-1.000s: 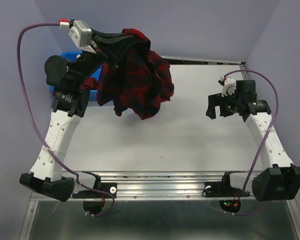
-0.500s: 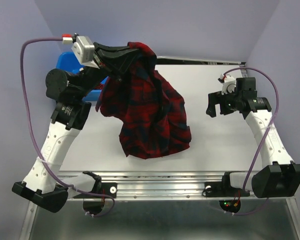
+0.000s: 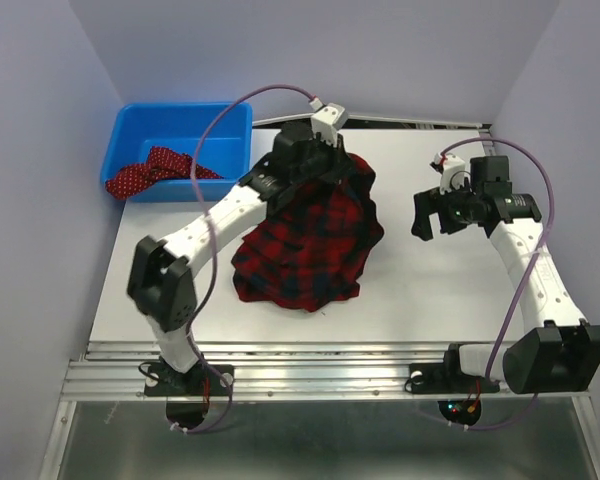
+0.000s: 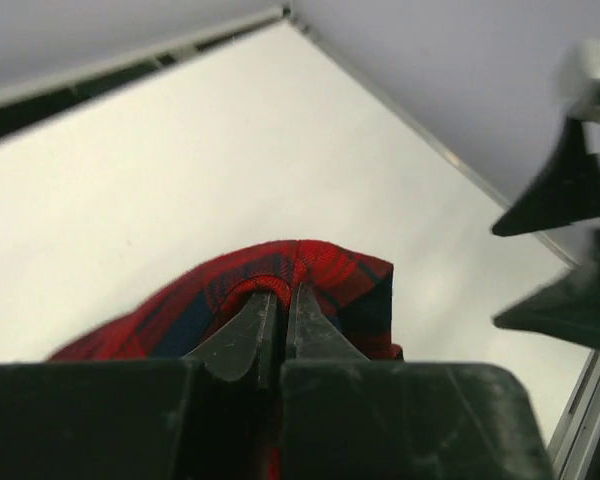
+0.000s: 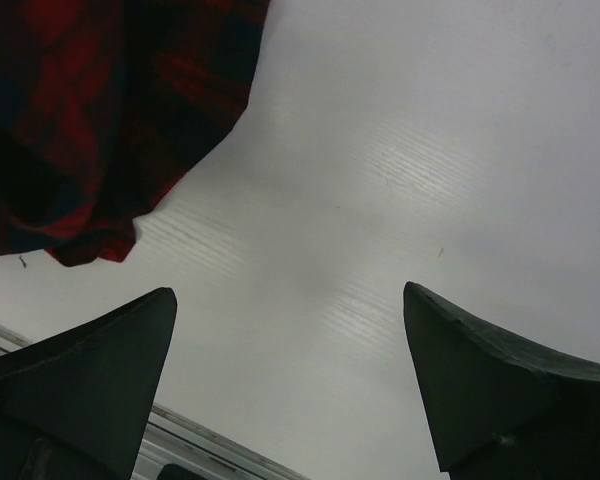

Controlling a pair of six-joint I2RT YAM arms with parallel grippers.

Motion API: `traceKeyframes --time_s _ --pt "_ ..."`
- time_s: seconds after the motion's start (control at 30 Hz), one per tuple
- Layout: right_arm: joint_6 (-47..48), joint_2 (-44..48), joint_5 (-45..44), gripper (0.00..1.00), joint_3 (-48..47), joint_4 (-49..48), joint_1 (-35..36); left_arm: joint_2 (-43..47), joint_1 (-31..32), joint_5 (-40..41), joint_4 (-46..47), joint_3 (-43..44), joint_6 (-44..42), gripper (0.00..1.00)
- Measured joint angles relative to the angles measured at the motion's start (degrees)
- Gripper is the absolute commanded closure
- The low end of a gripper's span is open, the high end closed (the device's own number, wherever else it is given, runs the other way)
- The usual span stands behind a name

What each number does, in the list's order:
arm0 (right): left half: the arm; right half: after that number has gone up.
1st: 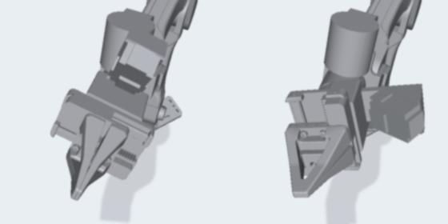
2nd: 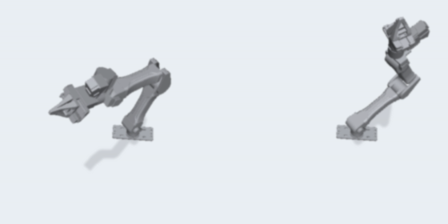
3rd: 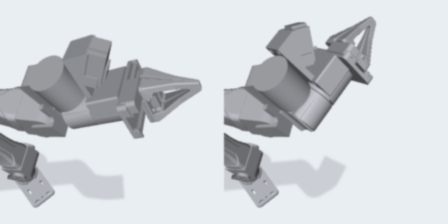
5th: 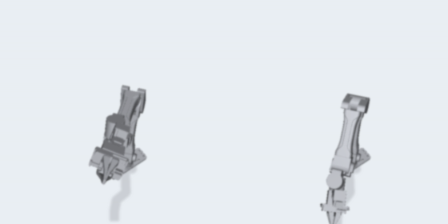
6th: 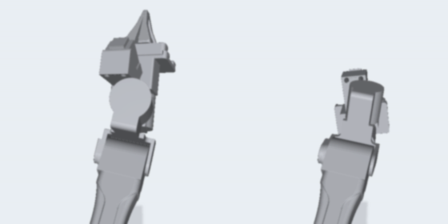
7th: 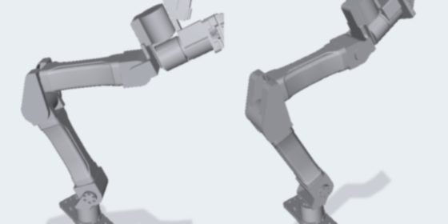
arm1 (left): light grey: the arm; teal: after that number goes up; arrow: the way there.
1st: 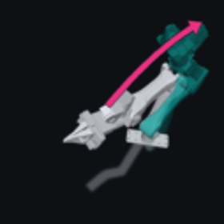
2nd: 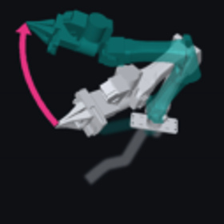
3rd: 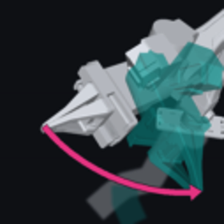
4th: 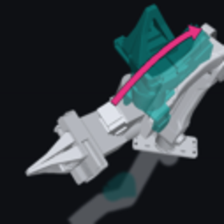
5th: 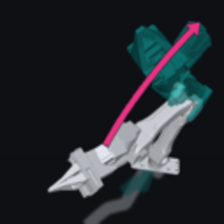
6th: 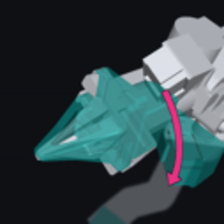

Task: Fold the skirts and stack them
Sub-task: Move the skirt to the center of the board, then flatten the skirt out

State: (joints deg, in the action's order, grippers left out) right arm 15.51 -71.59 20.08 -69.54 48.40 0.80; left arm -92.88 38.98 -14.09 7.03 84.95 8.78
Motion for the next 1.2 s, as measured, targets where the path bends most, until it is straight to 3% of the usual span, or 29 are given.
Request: traceKeyframes --time_s 0.1,0.17,0.2,0.23,0.27,0.43,0.57,0.6,0.67,0.87,1.07,1.2 --pt "1.22 -0.11 1.07 0.03 0.22 1.11 0.0 -13.31 -1.18 -3.17 -3.04 9.16 2.95 1.0" --pt "2.34 -0.11 1.9 0.1 0.74 1.46 0.0 -20.2 -2.32 -6.8 -5.4 15.19 4.94 0.87" --pt "2.82 -0.13 2.4 0.13 1.07 1.7 0.0 -23.17 -3.06 -8.74 -6.99 18.12 5.6 0.63" --pt "3.23 -0.22 2.78 0.16 1.31 2.05 0.0 -25.14 -3.67 -10.08 -7.87 20.02 6.03 0.48" --pt "3.87 -0.31 3.37 0.24 1.6 2.36 0.0 -26.56 -4.52 -11.8 -8.5 21.14 5.68 0.04" --pt "4.94 -2.38 7.39 0.48 1.84 3.21 0.37 -26.73 -9.7 -18.14 -13.7 22.1 1.9 0.01" --pt "4.66 -4.09 9.44 0.56 1.99 2.49 2.78 -26.58 -13.29 -19.56 -22.4 27.63 -6.56 0.04" --pt "4.5 -4.39 9.73 0.58 2.32 1.44 4.63 -26.18 -13.99 -19.87 -25.05 29.11 -9.57 0.09" --pt "4.44 -4.85 9.27 0.58 3.1 -0.31 8.87 -25.22 -14.47 -20.65 -28.68 30.03 -13.64 0.19" --pt "5.92 -8.76 5.38 0.47 6.32 -5.75 21.35 -24.22 -13.53 -23.74 -39.01 29.97 -22.12 0.2" --pt "7.89 -15.45 2.69 0.36 6.6 -7.65 23.28 -28.68 -12.5 -26.43 -43.82 29.97 -25.11 0.08" --pt "7.21 -17.09 2.16 0.36 6.6 -9.49 23.56 -31.58 -11.3 -27.28 -45.13 29.97 -26.95 0.05"
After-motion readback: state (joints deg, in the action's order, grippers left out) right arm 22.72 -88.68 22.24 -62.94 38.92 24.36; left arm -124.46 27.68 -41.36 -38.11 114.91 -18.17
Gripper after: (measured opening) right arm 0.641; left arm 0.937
